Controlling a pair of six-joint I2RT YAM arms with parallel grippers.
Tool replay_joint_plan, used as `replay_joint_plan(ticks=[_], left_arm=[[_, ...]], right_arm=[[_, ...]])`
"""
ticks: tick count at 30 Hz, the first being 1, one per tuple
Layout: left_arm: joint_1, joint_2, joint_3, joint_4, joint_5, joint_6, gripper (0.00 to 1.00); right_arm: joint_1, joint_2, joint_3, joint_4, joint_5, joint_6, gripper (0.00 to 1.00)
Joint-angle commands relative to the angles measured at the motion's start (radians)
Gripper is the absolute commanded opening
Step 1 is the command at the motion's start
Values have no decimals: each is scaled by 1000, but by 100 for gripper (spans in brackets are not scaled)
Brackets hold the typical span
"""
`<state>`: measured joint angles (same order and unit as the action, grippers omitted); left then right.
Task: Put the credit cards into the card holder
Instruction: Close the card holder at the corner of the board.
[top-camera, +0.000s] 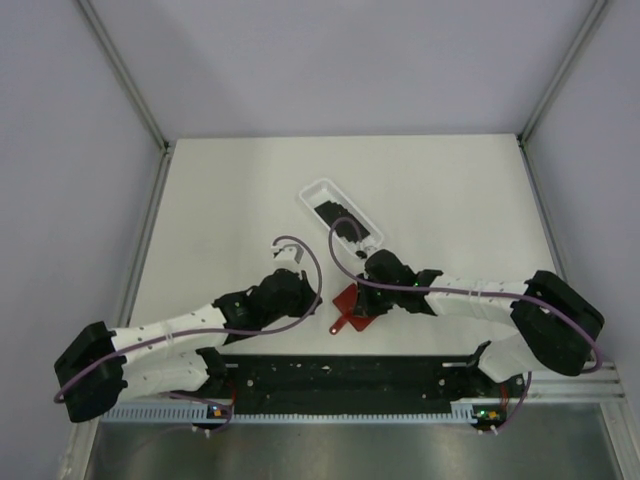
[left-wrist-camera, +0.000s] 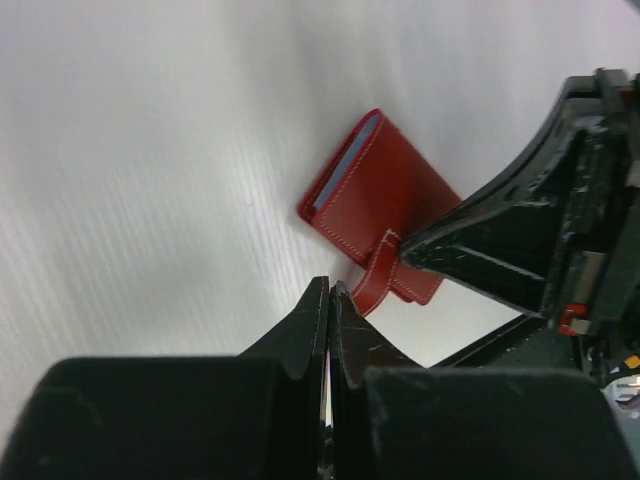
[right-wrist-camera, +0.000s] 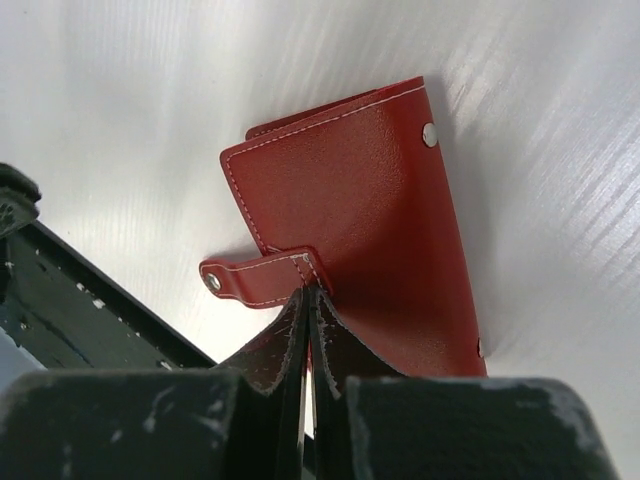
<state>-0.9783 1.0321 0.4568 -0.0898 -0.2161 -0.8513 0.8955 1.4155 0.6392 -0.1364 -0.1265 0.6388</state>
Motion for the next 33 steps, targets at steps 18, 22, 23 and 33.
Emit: replay_joint_plan(ticks=[18,22,23,33], left_arm=[[-11,115,154,82,89,49,0],[-11,85,120,82,84,32,0],[-13,77,108,81,83,29,0],[-23,186,221,189,162,100,0]], right_arm=[[-3,-325,-67,-127,186,-2,31],[-4,-334,-90,-150,229,1,34],[-3,-328,-93,-155,240,2,34],[-21,-267,-111,-135,287,28,40]])
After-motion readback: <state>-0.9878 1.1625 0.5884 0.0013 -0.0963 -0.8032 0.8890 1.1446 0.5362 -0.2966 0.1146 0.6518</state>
